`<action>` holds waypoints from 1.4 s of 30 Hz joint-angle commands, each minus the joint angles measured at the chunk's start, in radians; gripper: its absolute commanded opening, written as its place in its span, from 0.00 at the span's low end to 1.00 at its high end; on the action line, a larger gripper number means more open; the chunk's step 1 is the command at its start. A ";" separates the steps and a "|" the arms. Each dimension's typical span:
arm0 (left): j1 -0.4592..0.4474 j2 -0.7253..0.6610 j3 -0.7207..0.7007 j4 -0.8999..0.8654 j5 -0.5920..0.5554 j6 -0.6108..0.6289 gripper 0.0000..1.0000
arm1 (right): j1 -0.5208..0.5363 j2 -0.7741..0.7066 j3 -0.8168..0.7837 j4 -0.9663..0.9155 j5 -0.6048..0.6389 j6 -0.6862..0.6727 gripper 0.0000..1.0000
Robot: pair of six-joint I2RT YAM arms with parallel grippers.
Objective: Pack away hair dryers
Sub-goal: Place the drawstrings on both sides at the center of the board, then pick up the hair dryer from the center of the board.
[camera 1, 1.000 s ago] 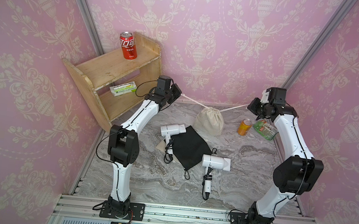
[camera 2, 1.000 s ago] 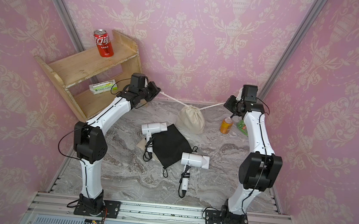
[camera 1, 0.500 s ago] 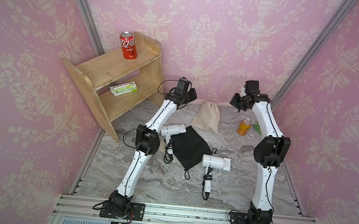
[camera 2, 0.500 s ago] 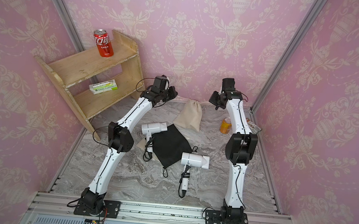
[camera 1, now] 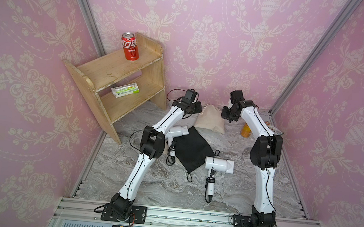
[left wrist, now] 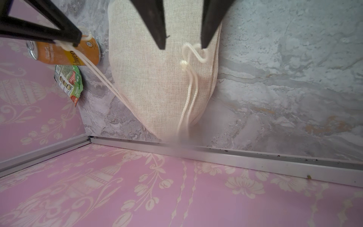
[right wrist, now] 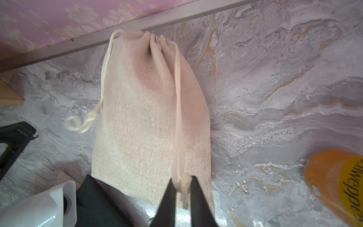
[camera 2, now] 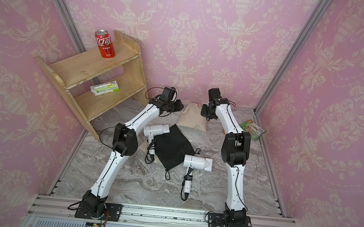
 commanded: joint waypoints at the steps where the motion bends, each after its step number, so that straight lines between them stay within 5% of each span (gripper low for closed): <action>1: -0.022 -0.097 -0.007 -0.044 -0.057 0.078 0.65 | 0.008 -0.088 -0.018 0.006 0.018 -0.035 0.54; 5: -0.024 -0.149 -0.007 -0.073 -0.093 0.117 0.91 | 0.020 -0.153 -0.036 0.013 0.007 -0.041 0.83; 9: -0.025 -0.200 -0.008 -0.113 -0.100 0.163 0.99 | 0.044 -0.242 -0.069 0.018 0.043 -0.056 0.99; 17: -0.027 -0.408 -0.186 -0.167 -0.196 0.209 0.99 | 0.110 -0.534 -0.349 0.112 0.117 -0.036 1.00; 29: -0.050 -1.001 -1.101 0.109 -0.273 -0.029 0.99 | 0.224 -1.077 -0.971 0.211 0.254 0.051 0.98; 36: -0.157 -1.249 -1.414 0.023 -0.413 -0.161 0.98 | 0.234 -1.209 -1.194 0.195 0.219 0.094 0.97; 42: -0.169 -1.292 -1.559 -0.032 -0.450 -0.251 0.97 | 0.250 -1.221 -1.297 0.260 0.139 0.134 0.96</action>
